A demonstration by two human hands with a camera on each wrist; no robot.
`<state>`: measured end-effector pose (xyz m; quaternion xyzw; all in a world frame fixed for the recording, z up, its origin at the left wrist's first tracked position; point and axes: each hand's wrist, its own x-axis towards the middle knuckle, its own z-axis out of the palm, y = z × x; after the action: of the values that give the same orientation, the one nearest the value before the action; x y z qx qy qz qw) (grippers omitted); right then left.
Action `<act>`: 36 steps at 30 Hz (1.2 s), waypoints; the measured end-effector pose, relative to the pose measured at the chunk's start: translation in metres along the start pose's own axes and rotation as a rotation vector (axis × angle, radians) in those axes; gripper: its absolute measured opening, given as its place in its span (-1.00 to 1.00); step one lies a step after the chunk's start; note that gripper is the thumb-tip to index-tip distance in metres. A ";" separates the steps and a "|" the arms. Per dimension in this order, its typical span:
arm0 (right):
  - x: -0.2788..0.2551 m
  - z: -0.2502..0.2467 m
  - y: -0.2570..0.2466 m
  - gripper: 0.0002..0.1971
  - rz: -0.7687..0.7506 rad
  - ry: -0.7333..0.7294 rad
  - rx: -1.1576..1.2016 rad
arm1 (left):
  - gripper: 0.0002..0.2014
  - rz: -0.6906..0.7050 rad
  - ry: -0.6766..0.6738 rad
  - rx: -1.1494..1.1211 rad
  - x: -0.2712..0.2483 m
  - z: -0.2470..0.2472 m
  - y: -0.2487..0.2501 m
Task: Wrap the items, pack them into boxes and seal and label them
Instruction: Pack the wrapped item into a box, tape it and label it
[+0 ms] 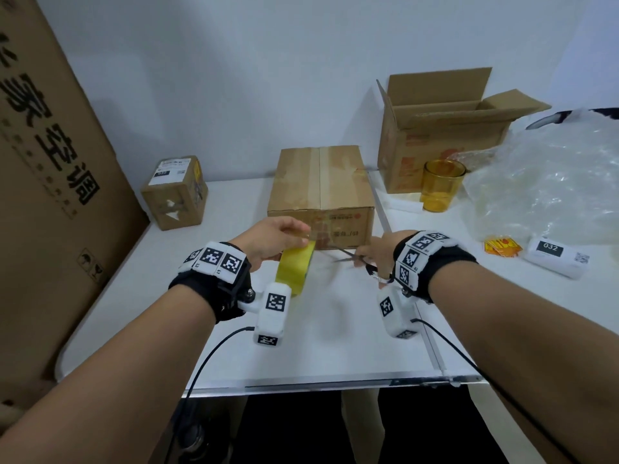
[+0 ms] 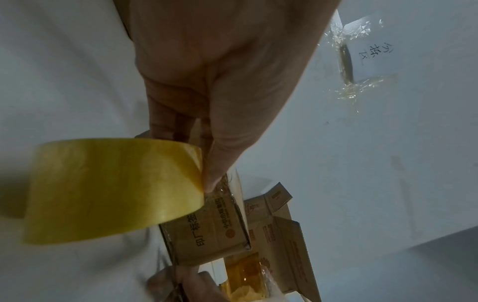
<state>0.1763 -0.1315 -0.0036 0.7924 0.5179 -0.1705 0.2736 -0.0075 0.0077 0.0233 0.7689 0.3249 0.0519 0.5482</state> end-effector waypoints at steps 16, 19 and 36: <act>-0.039 0.005 0.033 -0.62 -0.276 -0.054 1.691 | -0.68 0.172 -0.119 -0.128 -0.001 0.049 0.040; -0.040 0.010 0.041 -0.65 -0.338 0.113 1.959 | -0.71 0.202 -0.145 -0.170 0.001 0.071 0.056; 0.001 0.041 0.102 -0.74 0.470 0.655 0.780 | -0.70 0.434 0.122 0.675 0.069 0.008 0.050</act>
<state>0.2709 -0.1876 -0.0104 0.9406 0.2837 -0.0290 -0.1844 0.0720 0.0304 0.0451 0.9520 0.1855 0.1024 0.2207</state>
